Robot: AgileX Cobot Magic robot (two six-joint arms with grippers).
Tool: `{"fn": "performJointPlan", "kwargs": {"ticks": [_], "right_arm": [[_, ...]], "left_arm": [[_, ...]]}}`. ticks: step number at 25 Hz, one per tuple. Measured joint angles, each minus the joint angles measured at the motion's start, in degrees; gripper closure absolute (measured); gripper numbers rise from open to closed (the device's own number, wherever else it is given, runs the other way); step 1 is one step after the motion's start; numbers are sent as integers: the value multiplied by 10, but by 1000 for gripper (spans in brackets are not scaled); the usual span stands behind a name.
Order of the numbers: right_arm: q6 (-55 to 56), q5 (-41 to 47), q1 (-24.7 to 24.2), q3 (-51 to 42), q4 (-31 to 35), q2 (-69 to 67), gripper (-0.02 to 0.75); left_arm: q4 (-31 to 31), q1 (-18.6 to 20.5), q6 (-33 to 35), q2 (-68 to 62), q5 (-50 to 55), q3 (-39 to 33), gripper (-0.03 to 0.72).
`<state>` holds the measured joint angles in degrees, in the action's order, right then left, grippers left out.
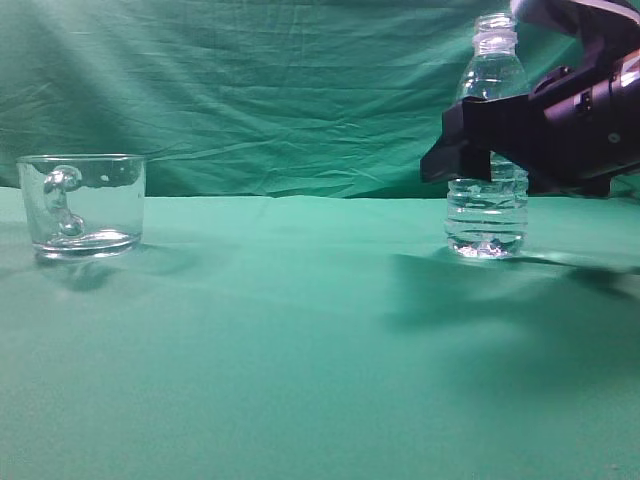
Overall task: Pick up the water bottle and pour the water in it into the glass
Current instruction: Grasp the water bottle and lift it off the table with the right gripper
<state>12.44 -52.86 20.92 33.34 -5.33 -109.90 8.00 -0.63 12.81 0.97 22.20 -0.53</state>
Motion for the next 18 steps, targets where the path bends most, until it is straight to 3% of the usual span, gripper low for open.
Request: {"fn": "performJointPlan", "kwargs": {"ticks": [4,6,12,14,15,18], "right_arm": [[-1,-10,0,0,2,-2,256],[-2,-13,0,0,2,-3,263],[-4,-14,0,0,2,-4,453],[-5,-14,0,0,2,-4,449],[-5,-14,0,0,2,-4,491],[-7,-15,0,0,2,-4,476]], "left_arm": [[0,0,0,0,0,0,688],[0,0,0,0,0,0,688],[0,0,0,0,0,0,688],[0,0,0,0,0,0,688],[0,0,0,0,0,0,688],[0,0,0,0,0,0,688]]}}
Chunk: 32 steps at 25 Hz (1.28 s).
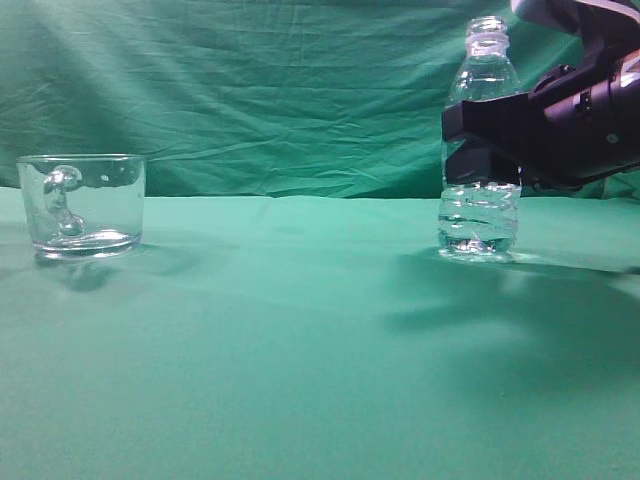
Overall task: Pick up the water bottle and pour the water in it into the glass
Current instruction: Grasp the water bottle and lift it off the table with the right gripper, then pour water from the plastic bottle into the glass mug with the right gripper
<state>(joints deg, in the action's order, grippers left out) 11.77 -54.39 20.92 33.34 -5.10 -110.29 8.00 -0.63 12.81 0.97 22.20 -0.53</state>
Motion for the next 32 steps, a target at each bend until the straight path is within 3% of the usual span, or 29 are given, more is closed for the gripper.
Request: {"fn": "performJointPlan", "kwargs": {"ticks": [7,15,20,32], "right_arm": [[-1,33,0,13,-46,40,476],[34,253,2,150,-224,109,476],[41,403,44,239,-284,104,476],[13,545,150,421,-356,-13,476]], "left_arm": [[0,0,0,0,0,0,688],[0,0,0,0,0,0,688],[0,0,0,0,0,0,688],[0,0,0,0,0,0,688]]}}
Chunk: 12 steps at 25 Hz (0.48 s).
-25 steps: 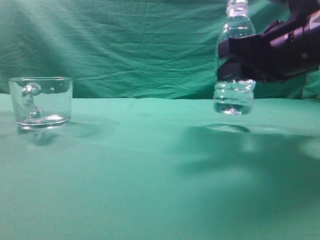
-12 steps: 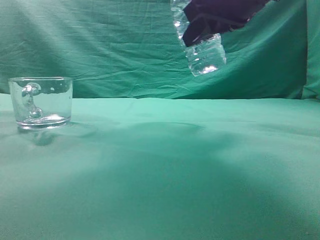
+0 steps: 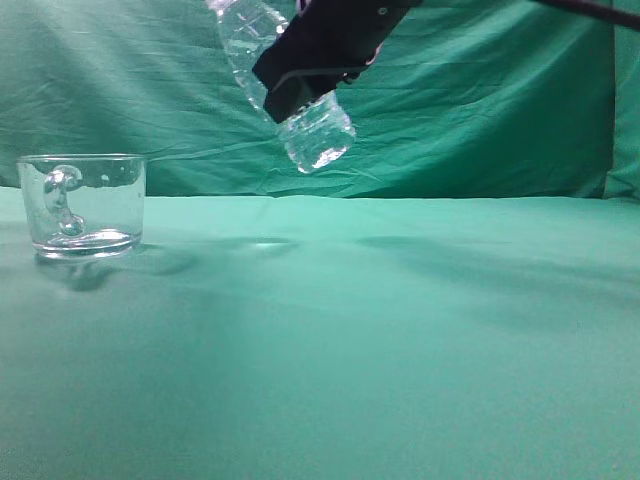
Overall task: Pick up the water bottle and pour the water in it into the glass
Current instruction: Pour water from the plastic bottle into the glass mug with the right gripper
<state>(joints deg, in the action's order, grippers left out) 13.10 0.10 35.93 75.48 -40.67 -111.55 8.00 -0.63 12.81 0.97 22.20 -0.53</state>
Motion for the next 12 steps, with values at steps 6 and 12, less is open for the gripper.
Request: {"fn": "performJointPlan", "kwargs": {"ticks": [6,12], "right_arm": [[-6,3,20,66,-51,-57,476],[-11,13,34,136,-109,-107,476]], "left_arm": [[0,0,0,0,0,0,688],[0,0,0,0,0,0,688]]}}
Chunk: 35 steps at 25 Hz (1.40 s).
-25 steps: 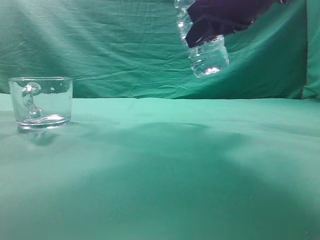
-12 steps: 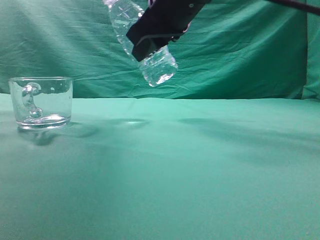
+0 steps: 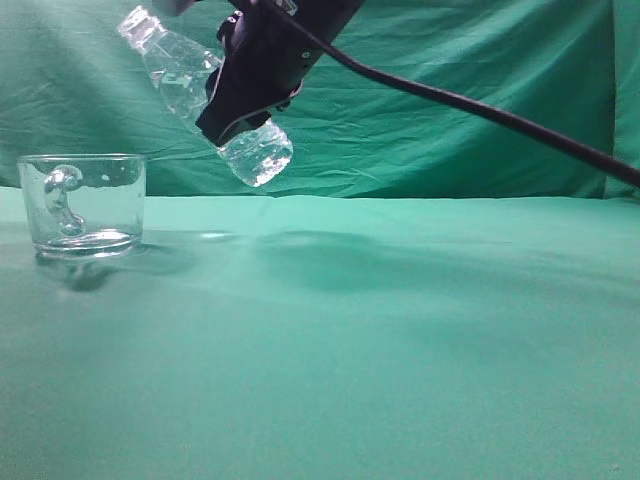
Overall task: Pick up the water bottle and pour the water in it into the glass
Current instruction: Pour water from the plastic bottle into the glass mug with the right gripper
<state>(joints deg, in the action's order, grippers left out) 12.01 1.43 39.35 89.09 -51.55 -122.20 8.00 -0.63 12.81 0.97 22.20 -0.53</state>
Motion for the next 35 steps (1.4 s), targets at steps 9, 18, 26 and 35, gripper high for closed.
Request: {"fn": "performJointPlan", "kwargs": {"ticks": [9,18,26,35], "right_arm": [[-2,19,6,52,-151,-25,476],[-2,28,6,53,-255,-25,476],[-2,47,7,53,-327,-25,476],[-3,58,8,53,-375,-25,476]], "left_arm": [[0,0,0,0,0,0,688],[0,0,0,0,0,0,688],[0,0,0,0,0,0,688],[0,0,0,0,0,0,688]]}}
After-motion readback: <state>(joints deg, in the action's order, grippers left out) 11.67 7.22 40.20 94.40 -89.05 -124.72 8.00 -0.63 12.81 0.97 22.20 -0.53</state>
